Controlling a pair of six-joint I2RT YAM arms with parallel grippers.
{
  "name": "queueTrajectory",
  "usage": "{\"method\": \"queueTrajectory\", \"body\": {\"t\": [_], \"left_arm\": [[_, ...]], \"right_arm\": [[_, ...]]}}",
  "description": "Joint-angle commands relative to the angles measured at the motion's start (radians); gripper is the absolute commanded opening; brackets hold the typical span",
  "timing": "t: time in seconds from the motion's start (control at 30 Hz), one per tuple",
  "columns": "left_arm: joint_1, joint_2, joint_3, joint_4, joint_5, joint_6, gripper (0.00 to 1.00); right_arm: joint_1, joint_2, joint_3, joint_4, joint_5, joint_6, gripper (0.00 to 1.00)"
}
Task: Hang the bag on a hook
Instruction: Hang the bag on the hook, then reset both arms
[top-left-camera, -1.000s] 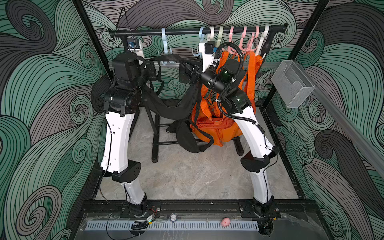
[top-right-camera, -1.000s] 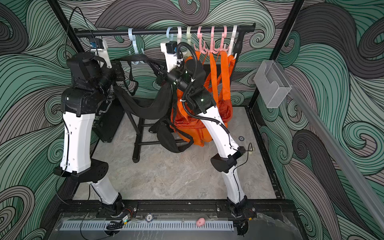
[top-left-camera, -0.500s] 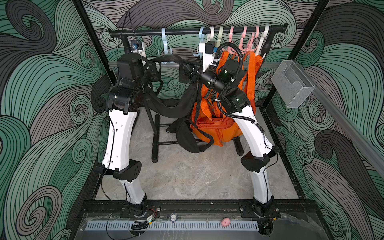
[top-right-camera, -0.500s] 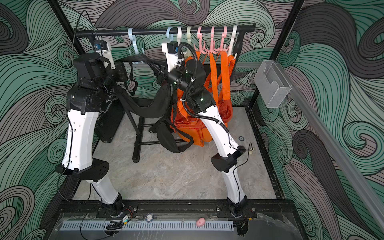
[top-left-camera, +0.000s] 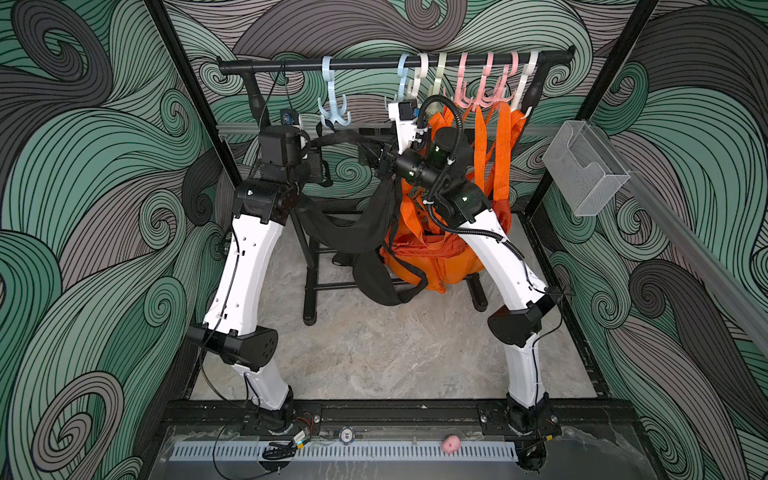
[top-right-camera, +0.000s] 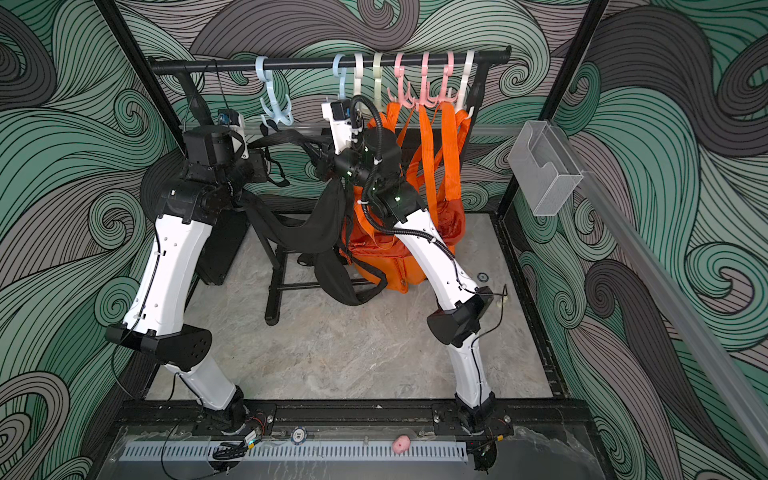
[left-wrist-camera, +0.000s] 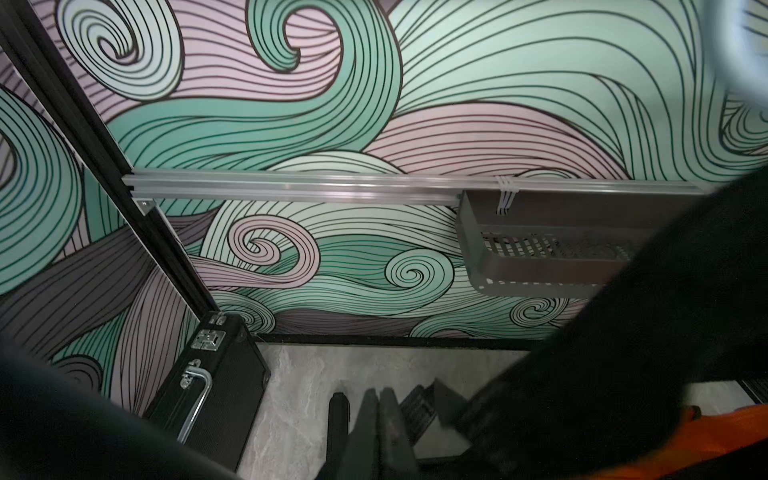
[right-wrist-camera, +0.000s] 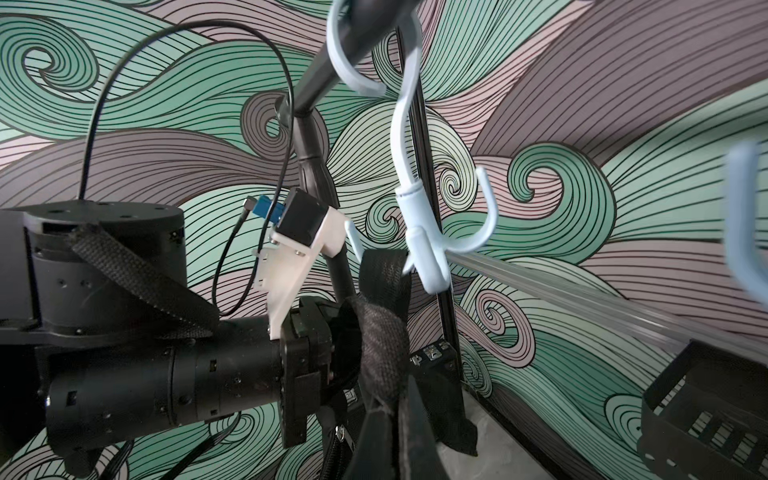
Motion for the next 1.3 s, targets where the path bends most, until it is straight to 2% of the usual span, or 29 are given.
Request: {"method": "queueTrajectory", "body": {"t": [0.0, 0.03, 0.1, 0.17, 0.23, 0.37, 0.47, 0.6, 0.73, 0.77, 0.93, 1.0, 1.03, 1.13, 1.27], "left_arm": [[0.007, -0.042, -0.067, 0.054, 0.048, -0.029, 0.0], [0.006, -0.045, -0.072, 0.049, 0.054, -0.031, 0.0], [0.001, -0.052, -0.085, 0.044, 0.09, -0.036, 0.13], [-0.012, -0.063, -0.106, 0.052, 0.116, -0.035, 0.3], [-0.033, -0.075, -0.123, 0.055, 0.123, -0.022, 0.41], [-0.091, -0.131, -0.197, 0.061, 0.097, -0.01, 0.6], [-0.125, -0.203, -0.289, 0.069, 0.052, -0.015, 0.71], [-0.151, -0.319, -0.405, 0.059, 0.014, -0.037, 0.74], [-0.173, -0.423, -0.523, 0.039, 0.023, -0.054, 0.8], [-0.18, -0.451, -0.565, 0.045, 0.023, -0.048, 0.84], [-0.198, -0.577, -0.736, 0.009, -0.01, -0.035, 0.88], [-0.199, -0.653, -0.843, 0.02, -0.048, -0.035, 0.98], [-0.199, -0.686, -0.89, 0.029, -0.067, -0.039, 0.98], [-0.197, -0.804, -1.064, 0.072, -0.141, -0.057, 0.99], [-0.176, -0.904, -1.257, 0.146, -0.375, -0.113, 0.99]], "right_arm": [[-0.003, -0.086, -0.129, 0.13, -0.01, 0.025, 0.12], [-0.002, -0.099, -0.155, 0.138, -0.008, 0.024, 0.21], [-0.002, -0.122, -0.181, 0.138, 0.001, 0.017, 0.38], [-0.003, -0.137, -0.182, 0.121, 0.002, 0.006, 0.43], [-0.001, -0.156, -0.189, 0.106, 0.019, -0.003, 0.49], [0.005, -0.21, -0.222, 0.079, 0.038, -0.035, 0.76], [0.01, -0.265, -0.276, 0.073, 0.065, -0.055, 0.79], [0.019, -0.366, -0.351, 0.052, 0.088, -0.099, 0.82], [0.024, -0.477, -0.437, -0.01, 0.119, -0.152, 0.83], [0.025, -0.513, -0.485, -0.006, 0.136, -0.163, 0.84], [0.024, -0.716, -0.739, -0.036, 0.224, -0.181, 0.9], [0.023, -0.807, -0.855, -0.086, 0.311, -0.188, 0.95], [0.021, -0.845, -0.906, -0.115, 0.359, -0.191, 0.98], [0.005, -0.968, -1.097, -0.181, 0.515, -0.181, 0.99], [-0.031, -1.144, -1.362, -0.236, 0.813, -0.139, 0.99]]}}
